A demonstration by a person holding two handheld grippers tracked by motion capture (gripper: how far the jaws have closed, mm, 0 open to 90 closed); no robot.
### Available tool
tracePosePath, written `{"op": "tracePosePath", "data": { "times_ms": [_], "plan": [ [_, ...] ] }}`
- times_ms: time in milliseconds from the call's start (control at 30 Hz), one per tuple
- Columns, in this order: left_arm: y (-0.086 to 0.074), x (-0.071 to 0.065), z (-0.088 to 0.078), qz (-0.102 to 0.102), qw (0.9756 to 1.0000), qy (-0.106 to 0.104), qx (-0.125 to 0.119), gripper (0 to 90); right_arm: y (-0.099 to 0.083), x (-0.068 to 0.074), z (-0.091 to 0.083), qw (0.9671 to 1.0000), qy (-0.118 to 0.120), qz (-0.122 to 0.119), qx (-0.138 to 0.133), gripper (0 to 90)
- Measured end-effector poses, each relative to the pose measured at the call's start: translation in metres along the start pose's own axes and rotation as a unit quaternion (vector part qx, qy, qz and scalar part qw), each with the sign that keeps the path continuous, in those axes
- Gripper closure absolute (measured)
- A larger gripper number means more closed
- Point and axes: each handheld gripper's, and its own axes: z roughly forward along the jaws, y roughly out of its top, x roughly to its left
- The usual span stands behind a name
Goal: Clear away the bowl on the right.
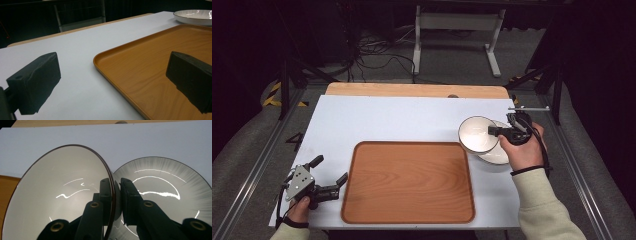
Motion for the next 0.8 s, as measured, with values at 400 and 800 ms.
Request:
{"op": "tracePosePath", "data": {
  "times_ms": [400, 800],
  "plan": [
    [0.000, 0.000, 0.000, 0.000, 1.0000, 0.000, 0.000, 0.2, 0.000, 0.025, -0.005, 0.9993, 0.030, -0.020, 0.012, 80.7],
    [0.000, 0.000, 0.000, 0.000, 1.0000, 0.000, 0.000, 0.2, -0.003, 0.054, 0.002, 0.9966, 0.068, -0.035, 0.029, 80.7]
  ]
}}
